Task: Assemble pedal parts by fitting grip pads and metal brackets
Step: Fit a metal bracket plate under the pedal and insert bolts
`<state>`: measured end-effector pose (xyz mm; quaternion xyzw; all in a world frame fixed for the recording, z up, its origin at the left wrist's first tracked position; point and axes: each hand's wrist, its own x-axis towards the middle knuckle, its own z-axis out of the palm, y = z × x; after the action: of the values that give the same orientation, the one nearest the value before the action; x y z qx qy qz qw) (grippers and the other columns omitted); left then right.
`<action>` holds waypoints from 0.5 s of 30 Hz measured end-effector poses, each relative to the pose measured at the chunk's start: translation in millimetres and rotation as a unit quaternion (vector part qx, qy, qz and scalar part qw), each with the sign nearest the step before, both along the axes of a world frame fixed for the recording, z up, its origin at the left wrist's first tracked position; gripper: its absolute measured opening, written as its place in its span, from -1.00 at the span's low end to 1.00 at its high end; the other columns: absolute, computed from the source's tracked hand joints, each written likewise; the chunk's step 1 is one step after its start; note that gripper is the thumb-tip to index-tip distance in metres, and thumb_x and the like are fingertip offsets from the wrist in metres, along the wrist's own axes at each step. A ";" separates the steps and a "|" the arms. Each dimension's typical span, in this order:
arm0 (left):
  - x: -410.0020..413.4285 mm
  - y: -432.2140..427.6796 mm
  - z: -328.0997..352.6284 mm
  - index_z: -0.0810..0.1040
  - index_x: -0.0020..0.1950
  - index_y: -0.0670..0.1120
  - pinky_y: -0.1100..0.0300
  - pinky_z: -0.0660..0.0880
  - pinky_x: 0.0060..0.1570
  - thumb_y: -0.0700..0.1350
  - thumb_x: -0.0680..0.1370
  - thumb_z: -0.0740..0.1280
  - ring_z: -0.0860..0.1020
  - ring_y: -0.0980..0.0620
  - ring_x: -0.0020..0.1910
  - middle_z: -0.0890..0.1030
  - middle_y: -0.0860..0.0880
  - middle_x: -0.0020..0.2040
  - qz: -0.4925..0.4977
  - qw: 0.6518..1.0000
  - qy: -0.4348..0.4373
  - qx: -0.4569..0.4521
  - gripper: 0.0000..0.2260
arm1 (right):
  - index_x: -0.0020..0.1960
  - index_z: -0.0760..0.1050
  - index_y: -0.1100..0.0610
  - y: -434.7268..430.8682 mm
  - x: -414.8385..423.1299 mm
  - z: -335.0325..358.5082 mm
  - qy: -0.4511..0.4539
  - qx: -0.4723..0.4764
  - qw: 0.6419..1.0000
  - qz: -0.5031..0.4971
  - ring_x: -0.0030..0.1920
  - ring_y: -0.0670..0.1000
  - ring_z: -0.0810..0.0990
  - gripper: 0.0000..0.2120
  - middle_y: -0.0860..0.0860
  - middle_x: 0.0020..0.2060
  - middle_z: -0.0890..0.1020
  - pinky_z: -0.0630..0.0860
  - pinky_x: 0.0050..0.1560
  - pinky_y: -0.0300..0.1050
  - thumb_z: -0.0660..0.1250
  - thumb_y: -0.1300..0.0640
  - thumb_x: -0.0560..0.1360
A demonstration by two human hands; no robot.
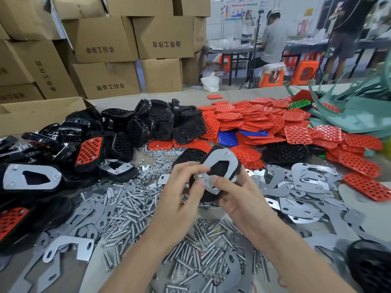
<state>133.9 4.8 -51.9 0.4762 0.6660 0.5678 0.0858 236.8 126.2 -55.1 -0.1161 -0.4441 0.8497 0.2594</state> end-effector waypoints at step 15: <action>4.3 0.8 2.6 0.57 0.17 0.16 0.41 0.41 0.13 0.10 0.68 0.15 0.51 0.23 0.25 0.56 0.23 0.17 0.013 1.000 0.004 -0.015 -0.78 | 0.43 0.44 0.18 2.6 0.9 -1.0 -0.008 -0.010 1.000 0.000 0.06 0.10 0.71 -0.51 0.19 0.13 0.70 0.67 0.11 0.03 0.36 0.39 0.53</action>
<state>138.3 5.6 -49.3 0.4680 0.6814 0.5567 0.0828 237.8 128.8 -56.2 -0.1254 -0.4373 0.8532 0.2549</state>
